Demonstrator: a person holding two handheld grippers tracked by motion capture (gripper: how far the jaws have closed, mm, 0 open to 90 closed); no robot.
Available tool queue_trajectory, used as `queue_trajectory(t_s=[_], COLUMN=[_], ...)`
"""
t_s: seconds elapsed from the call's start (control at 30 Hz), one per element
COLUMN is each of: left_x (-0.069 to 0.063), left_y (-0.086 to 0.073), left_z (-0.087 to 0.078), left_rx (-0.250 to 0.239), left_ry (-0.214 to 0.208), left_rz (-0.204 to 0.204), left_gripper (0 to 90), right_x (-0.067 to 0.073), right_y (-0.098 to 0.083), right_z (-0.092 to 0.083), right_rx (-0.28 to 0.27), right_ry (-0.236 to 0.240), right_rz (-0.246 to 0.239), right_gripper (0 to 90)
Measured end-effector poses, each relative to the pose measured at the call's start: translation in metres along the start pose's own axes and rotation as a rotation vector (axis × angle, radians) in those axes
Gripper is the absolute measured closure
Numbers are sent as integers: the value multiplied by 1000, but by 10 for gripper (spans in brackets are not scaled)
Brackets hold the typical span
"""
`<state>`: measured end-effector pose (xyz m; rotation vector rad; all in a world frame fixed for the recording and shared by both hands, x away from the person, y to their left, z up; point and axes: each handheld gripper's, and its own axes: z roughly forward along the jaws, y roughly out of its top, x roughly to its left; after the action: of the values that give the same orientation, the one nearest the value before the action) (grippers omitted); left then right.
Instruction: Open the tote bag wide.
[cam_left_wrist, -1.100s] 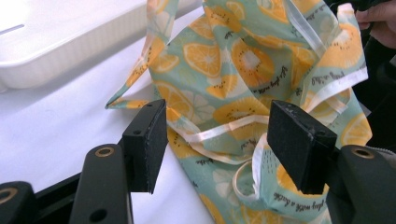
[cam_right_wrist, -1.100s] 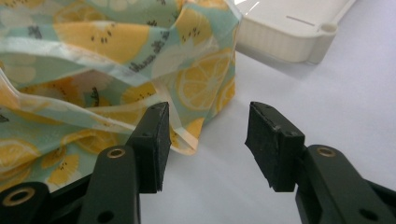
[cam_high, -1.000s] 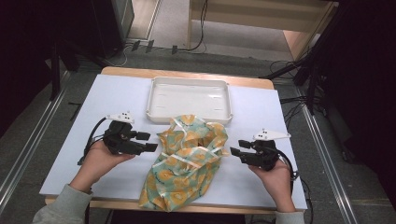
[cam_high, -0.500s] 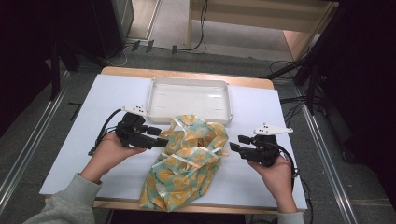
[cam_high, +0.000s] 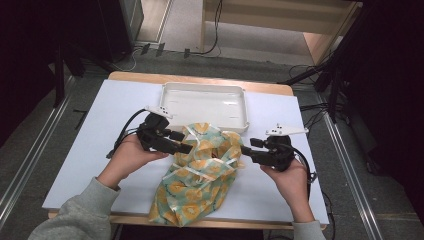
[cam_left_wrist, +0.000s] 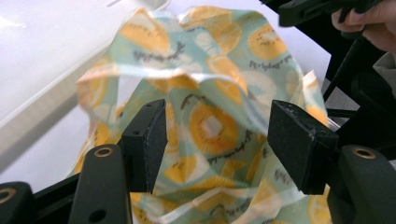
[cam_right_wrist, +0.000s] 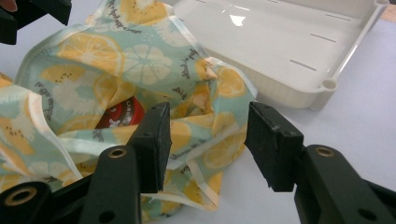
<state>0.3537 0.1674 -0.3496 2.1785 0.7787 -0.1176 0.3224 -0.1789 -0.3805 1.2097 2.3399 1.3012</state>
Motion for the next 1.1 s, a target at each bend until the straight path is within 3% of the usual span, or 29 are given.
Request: queue_trajectory(t_s=[0.23, 0.5, 0.67, 0.87, 0.97, 1.1], left_x=[-5, -5, -4, -3, -4, -4], left_y=[10, 6, -1, -7, -10, -13], left_z=[11, 29, 37, 39, 38, 34], left_rx=[7, 39, 50, 52, 46, 34], left_ry=[4, 30, 8, -6, 0, 13], left_rz=[5, 10, 10, 29, 50, 72], left_gripper=[376, 399, 510, 734, 838, 897], right_x=[5, 6, 5, 2, 0, -1], right_y=[6, 5, 1, -6, -10, -16], right_z=[12, 22, 26, 27, 29, 31], right_rx=[7, 27, 46, 37, 33, 31], right_ry=[-14, -49, -53, -38, -40, -28], right_rz=[-1, -29, -28, -3, -1, 30], right_gripper=[483, 470, 465, 474, 474, 487])
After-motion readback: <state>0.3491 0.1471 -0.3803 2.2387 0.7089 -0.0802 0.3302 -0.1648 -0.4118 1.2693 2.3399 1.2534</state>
